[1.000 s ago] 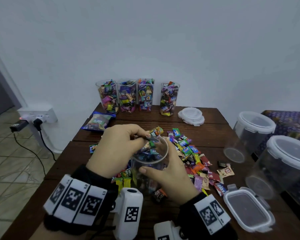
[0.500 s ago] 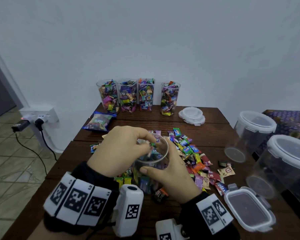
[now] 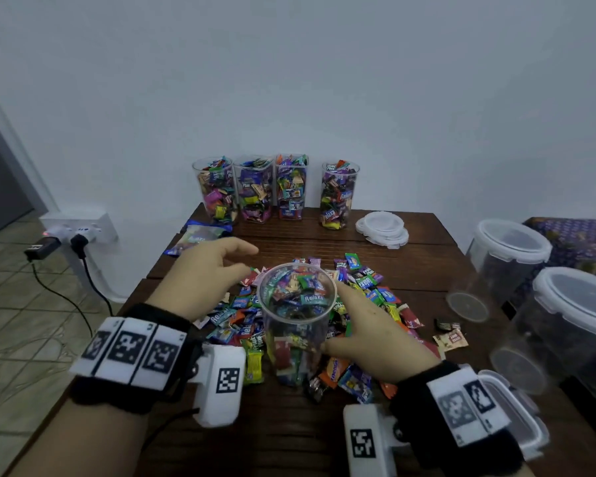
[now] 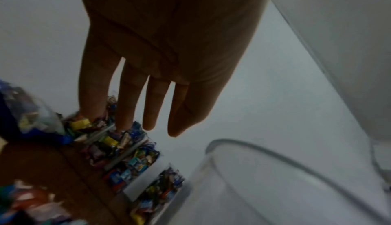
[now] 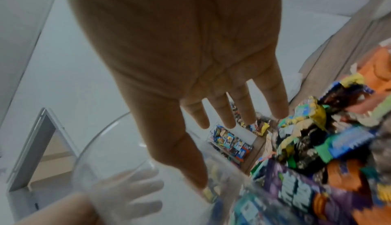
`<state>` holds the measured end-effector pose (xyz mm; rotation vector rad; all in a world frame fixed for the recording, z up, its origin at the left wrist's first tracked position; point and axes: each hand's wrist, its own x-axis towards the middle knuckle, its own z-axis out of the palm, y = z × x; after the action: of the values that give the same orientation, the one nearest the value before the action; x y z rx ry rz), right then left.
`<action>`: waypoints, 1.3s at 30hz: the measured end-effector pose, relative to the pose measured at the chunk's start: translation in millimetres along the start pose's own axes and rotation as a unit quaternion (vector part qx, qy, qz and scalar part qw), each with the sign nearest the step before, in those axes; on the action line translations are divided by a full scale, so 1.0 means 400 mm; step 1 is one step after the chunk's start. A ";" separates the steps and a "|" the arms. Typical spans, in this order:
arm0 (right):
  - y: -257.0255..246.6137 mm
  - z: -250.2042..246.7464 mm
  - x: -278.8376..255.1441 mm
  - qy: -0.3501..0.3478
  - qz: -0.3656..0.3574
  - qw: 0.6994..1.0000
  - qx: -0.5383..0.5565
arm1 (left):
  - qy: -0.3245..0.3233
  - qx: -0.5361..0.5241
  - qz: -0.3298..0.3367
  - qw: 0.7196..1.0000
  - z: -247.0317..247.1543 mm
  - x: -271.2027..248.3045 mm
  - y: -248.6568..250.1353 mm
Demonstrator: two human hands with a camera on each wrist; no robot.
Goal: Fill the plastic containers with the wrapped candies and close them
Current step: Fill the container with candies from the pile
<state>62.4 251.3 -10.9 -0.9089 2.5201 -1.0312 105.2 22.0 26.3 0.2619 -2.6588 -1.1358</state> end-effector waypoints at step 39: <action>0.056 -0.018 0.162 -0.088 0.100 0.940 -0.313 | -0.161 0.321 -0.067 0.931 0.172 0.094 -0.071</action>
<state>-0.8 225.9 -22.3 -0.8128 2.7402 -0.0616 51.7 40.3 -34.9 0.4013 -3.2834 -0.3069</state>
